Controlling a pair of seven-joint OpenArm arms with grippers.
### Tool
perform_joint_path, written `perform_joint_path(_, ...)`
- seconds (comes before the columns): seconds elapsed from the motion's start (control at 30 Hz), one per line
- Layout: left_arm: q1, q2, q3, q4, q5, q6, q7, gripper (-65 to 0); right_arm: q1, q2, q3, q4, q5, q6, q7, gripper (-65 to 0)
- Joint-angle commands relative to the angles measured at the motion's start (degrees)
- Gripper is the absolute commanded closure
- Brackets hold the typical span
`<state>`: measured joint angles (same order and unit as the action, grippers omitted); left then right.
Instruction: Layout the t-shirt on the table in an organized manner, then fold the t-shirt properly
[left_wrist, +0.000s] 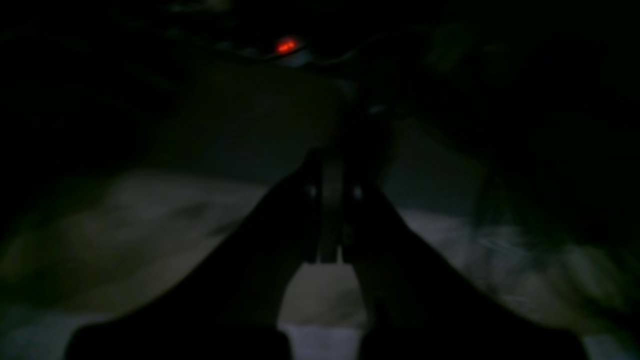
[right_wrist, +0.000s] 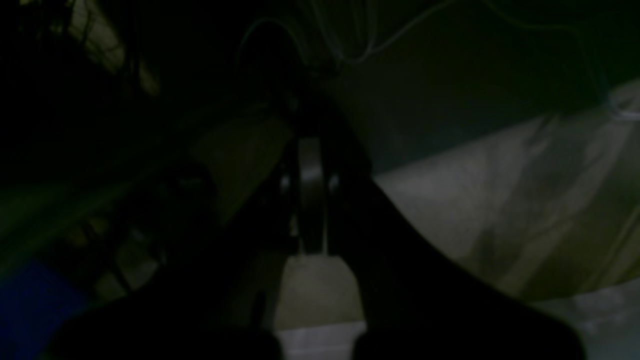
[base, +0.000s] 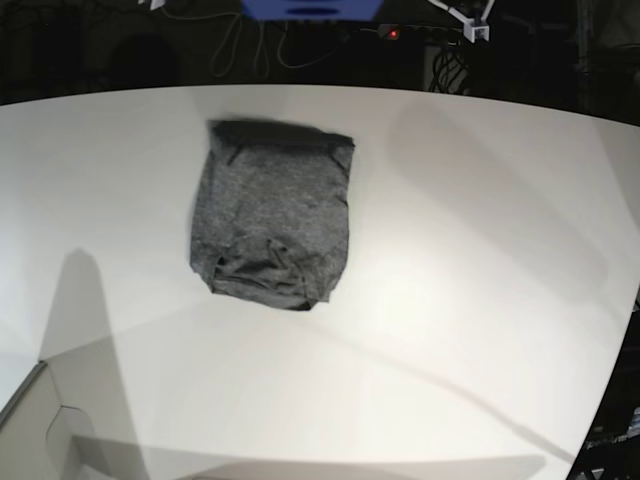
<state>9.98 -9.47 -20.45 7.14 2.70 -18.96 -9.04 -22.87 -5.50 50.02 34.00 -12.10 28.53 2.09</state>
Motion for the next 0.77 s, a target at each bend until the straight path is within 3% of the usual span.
perform_joint_path(0.0,-0.35,0.64,1.06,0.20,-0.37,1.69,0.20,0.0,-0.99,0.97,-0.57,-3.19,-0.96,-3.17,3.93,0.0)
perform_joint_path(0.07,-1.41,1.61,2.03,-0.15,-0.55,5.11,0.64,0.0,0.15,1.85,-3.47,-10.57,-2.72,-11.17,11.58,0.0)
perform_joint_path(0.2,-1.93,5.04,2.38,-0.41,-0.11,12.76,0.55,0.0,1.99,5.19,-12.70,-25.08,-5.70,-34.20,26.26,0.0)
perform_joint_path(0.27,-1.93,6.44,2.47,-0.32,-0.11,16.37,0.38,0.0,2.61,5.72,-17.80,-26.75,-5.70,-43.17,28.29,0.0)
perform_joint_path(0.33,-1.93,7.50,2.56,-0.24,-0.02,17.86,0.20,0.0,2.70,5.54,-21.14,-26.75,-5.70,-49.85,28.20,0.0)
perform_joint_path(0.4,-2.02,7.94,2.56,-0.15,-0.02,17.95,0.20,0.0,2.70,5.45,-22.63,-26.75,-5.70,-52.49,28.20,0.0)
perform_joint_path(0.73,-3.43,7.32,2.64,-0.59,-0.02,18.39,0.55,0.0,2.61,4.57,-23.16,-26.75,-5.70,-52.49,28.37,0.0)
